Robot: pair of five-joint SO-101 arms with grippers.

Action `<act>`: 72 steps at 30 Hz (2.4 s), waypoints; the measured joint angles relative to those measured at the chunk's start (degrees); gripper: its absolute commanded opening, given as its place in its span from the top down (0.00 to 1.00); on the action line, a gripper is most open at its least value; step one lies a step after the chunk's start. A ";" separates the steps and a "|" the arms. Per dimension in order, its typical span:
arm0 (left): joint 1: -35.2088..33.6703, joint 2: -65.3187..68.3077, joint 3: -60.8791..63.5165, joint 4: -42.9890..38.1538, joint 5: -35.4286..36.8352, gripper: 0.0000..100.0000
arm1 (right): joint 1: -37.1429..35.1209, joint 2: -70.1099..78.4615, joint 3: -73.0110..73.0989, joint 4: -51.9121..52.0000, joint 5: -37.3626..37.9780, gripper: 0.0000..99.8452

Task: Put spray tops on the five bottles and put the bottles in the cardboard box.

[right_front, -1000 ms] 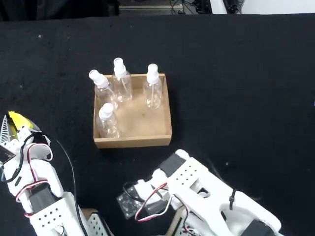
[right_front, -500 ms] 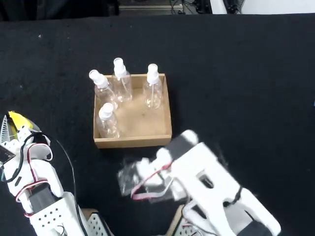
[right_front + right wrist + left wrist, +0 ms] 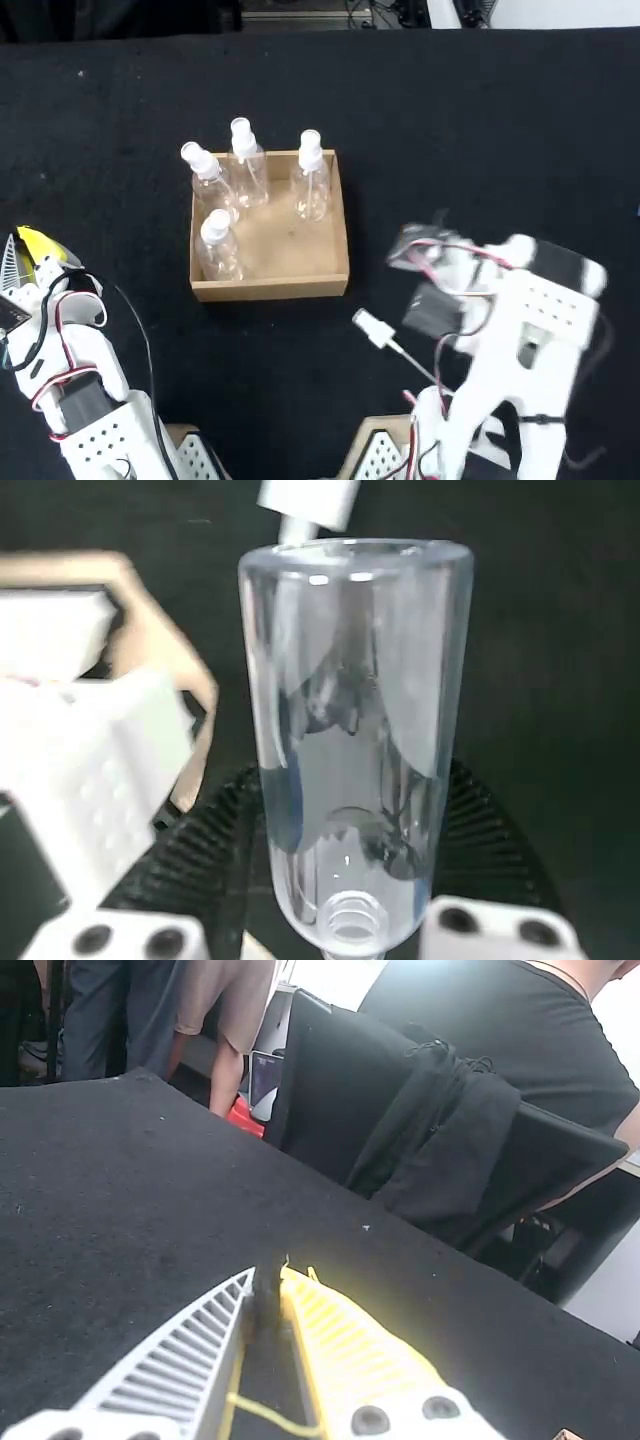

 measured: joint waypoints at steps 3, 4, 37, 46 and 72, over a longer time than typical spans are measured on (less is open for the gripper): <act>0.00 0.00 0.00 0.00 0.00 0.97 | 5.98 0.70 0.00 -6.33 -10.37 0.81; 0.00 0.00 0.00 0.00 0.00 0.97 | 7.03 1.85 0.00 -8.70 -15.21 0.81; 0.00 0.00 0.00 0.00 0.00 0.97 | 4.57 41.93 -34.73 -5.36 -55.47 0.54; 0.00 0.00 0.00 0.00 0.00 0.97 | 14.42 41.93 -33.93 -5.27 20.04 0.54; 0.09 0.00 0.00 0.00 0.00 0.97 | 10.64 41.93 -8.97 -33.85 44.92 0.83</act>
